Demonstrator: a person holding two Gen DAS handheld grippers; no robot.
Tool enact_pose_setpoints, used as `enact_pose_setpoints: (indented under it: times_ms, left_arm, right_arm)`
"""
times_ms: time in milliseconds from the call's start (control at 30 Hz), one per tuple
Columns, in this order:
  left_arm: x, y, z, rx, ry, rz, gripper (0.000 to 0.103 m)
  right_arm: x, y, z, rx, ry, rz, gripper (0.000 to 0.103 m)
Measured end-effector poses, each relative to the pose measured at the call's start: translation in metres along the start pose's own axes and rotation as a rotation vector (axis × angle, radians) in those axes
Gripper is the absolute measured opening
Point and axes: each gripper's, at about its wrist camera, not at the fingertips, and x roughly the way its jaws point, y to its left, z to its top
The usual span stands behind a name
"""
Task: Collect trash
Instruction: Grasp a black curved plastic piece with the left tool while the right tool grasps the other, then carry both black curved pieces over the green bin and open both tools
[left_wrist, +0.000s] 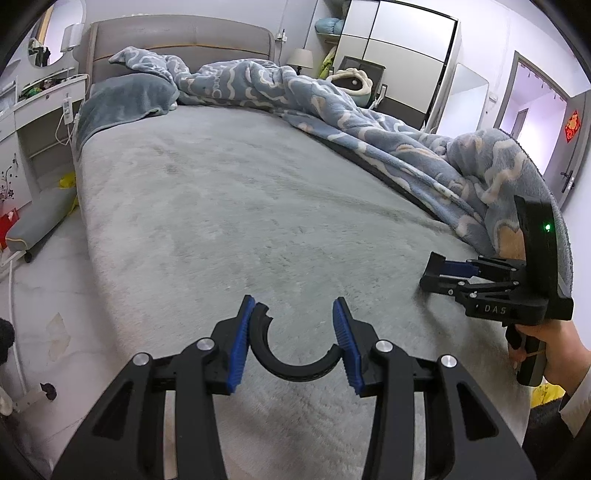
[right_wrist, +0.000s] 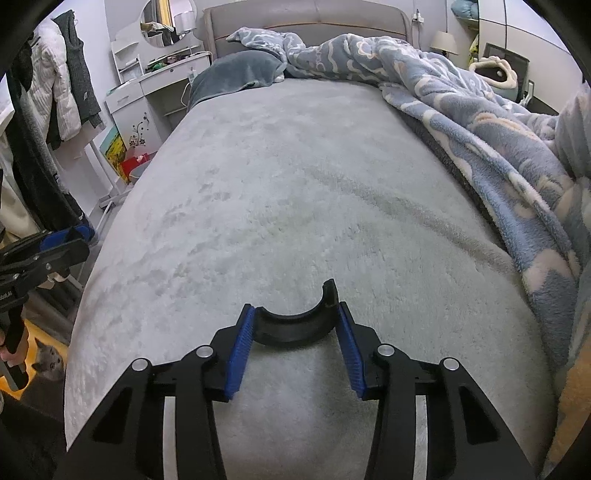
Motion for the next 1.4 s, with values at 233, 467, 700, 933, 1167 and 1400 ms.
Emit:
enact_pose_setpoints:
  times_ms: [233,467,700,933,1167,1400]
  left_arm:
    - [-0.007,0.002,-0.014,-0.014,0.052,-0.025,0.046]
    - [-0.023,0.006,-0.038,-0.094,0.076,-0.082,0.046]
    - [-0.048,0.005,-0.058,-0.114,0.081,-0.043,0.046]
    - [-0.070,0.015,-0.090,-0.185,0.100,-0.007,0.046]
    - [-0.080,0.024,-0.137,-0.232,0.177,0.053,0.046]
    - [-0.075,0.045,-0.181,-0.285,0.295,0.109,0.046]
  right_arm:
    - [-0.013,0.015,0.000,0.028,-0.029,0.015,0.045]
    - [-0.032,0.048,-0.008,0.031,-0.057,0.047,0.045]
    - [-0.057,0.092,-0.023,0.034,-0.095,0.079,0.045]
    - [-0.072,0.141,-0.046,-0.004,-0.090,0.131,0.045]
    - [-0.081,0.179,-0.066,-0.049,-0.064,0.172,0.045]
    - [-0.076,0.215,-0.085,-0.095,-0.001,0.224,0.045]
